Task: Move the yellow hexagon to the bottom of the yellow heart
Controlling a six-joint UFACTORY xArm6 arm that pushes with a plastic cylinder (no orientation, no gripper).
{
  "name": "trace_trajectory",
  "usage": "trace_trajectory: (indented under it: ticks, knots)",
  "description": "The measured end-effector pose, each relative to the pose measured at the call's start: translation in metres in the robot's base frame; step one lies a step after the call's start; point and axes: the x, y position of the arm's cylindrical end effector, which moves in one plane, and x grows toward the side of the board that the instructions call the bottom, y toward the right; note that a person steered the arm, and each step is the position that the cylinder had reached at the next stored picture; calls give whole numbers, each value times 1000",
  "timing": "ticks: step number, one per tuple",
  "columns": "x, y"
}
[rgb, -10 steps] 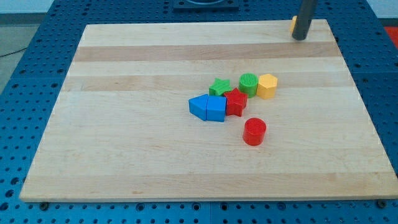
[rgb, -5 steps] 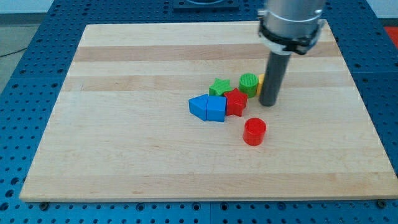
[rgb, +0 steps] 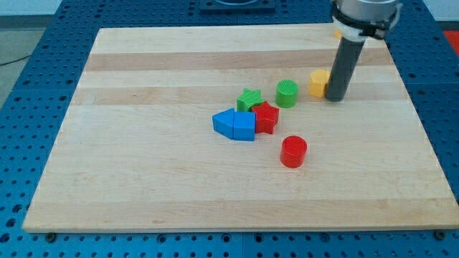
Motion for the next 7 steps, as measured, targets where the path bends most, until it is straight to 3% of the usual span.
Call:
trace_trajectory:
  ticks: [2, 3, 4, 7]
  knots:
    - [0, -67]
    - [-3, -70]
    - [-13, -27]
    - [-50, -82]
